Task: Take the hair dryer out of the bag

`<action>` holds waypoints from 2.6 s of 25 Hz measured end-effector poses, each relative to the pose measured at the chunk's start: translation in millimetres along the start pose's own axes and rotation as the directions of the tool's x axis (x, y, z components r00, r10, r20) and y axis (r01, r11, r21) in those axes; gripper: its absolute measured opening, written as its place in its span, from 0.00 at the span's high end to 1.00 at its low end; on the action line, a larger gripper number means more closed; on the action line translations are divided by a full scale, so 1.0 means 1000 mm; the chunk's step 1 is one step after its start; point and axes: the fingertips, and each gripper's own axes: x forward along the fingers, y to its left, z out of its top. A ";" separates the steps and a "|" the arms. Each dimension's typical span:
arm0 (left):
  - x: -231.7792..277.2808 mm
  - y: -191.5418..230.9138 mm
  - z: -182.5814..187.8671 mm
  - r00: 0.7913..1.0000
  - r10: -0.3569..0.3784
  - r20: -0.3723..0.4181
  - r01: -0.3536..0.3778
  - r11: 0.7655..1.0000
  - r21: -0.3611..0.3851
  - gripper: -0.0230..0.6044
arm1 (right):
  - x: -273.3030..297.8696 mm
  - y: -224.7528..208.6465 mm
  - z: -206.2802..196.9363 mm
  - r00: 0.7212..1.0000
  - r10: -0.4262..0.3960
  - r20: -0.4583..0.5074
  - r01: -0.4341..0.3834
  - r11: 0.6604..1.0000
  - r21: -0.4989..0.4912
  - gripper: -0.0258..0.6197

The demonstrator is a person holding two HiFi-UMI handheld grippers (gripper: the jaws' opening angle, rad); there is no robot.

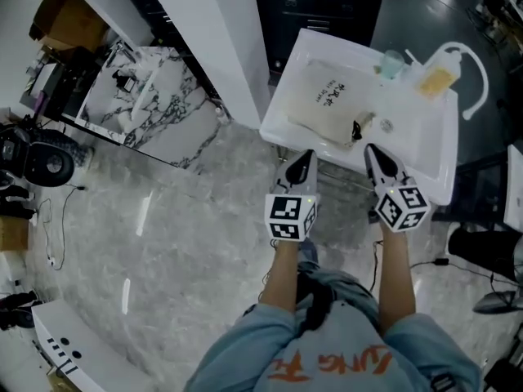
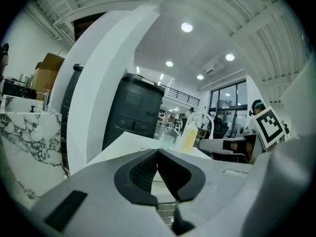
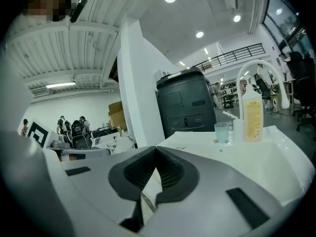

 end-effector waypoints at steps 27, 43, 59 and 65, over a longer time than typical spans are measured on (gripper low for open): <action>0.095 -0.027 0.001 0.986 -0.151 -0.077 0.156 0.985 0.068 0.96 | 0.005 -0.087 0.022 0.987 -0.163 -0.002 0.163 0.986 -0.029 0.96; 0.147 -0.048 -0.051 0.936 -0.128 -0.327 0.207 0.953 0.220 0.90 | 0.034 -0.123 -0.002 0.989 -0.145 -0.043 0.142 0.988 -0.059 0.96; 0.192 -0.037 -0.083 0.901 0.041 -0.433 0.114 0.938 0.326 0.91 | 0.037 -0.157 -0.035 0.982 -0.125 -0.145 0.124 0.992 -0.015 0.96; 0.190 -0.028 -0.069 0.917 0.052 -0.395 0.083 0.945 0.317 0.93 | 0.057 -0.148 -0.047 0.978 -0.062 -0.197 0.062 0.998 -0.005 0.96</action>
